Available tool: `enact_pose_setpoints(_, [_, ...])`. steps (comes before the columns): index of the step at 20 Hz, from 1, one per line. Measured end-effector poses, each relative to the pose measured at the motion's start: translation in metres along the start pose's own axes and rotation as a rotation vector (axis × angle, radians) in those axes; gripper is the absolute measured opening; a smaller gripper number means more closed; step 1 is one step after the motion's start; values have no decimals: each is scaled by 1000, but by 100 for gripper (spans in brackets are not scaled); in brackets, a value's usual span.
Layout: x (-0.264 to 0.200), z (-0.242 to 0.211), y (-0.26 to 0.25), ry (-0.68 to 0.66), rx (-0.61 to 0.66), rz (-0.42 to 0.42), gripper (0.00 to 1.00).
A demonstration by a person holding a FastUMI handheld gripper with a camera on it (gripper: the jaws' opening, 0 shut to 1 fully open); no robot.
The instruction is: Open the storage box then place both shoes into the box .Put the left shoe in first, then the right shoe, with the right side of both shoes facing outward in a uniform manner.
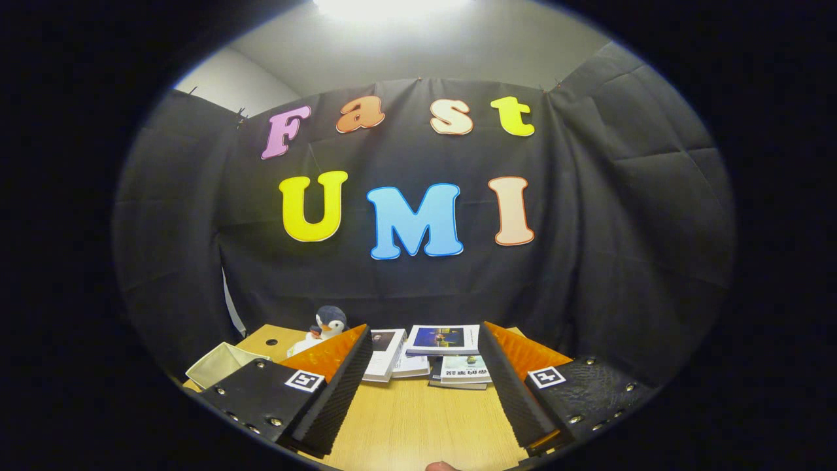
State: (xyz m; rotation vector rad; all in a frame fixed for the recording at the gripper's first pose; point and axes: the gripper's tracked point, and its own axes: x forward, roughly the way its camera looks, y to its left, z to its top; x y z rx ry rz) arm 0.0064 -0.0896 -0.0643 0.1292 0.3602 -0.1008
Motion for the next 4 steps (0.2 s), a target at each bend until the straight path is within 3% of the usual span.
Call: enact_pose_setpoints(4, [-1, 6, -9, -12, -10, -10, 98])
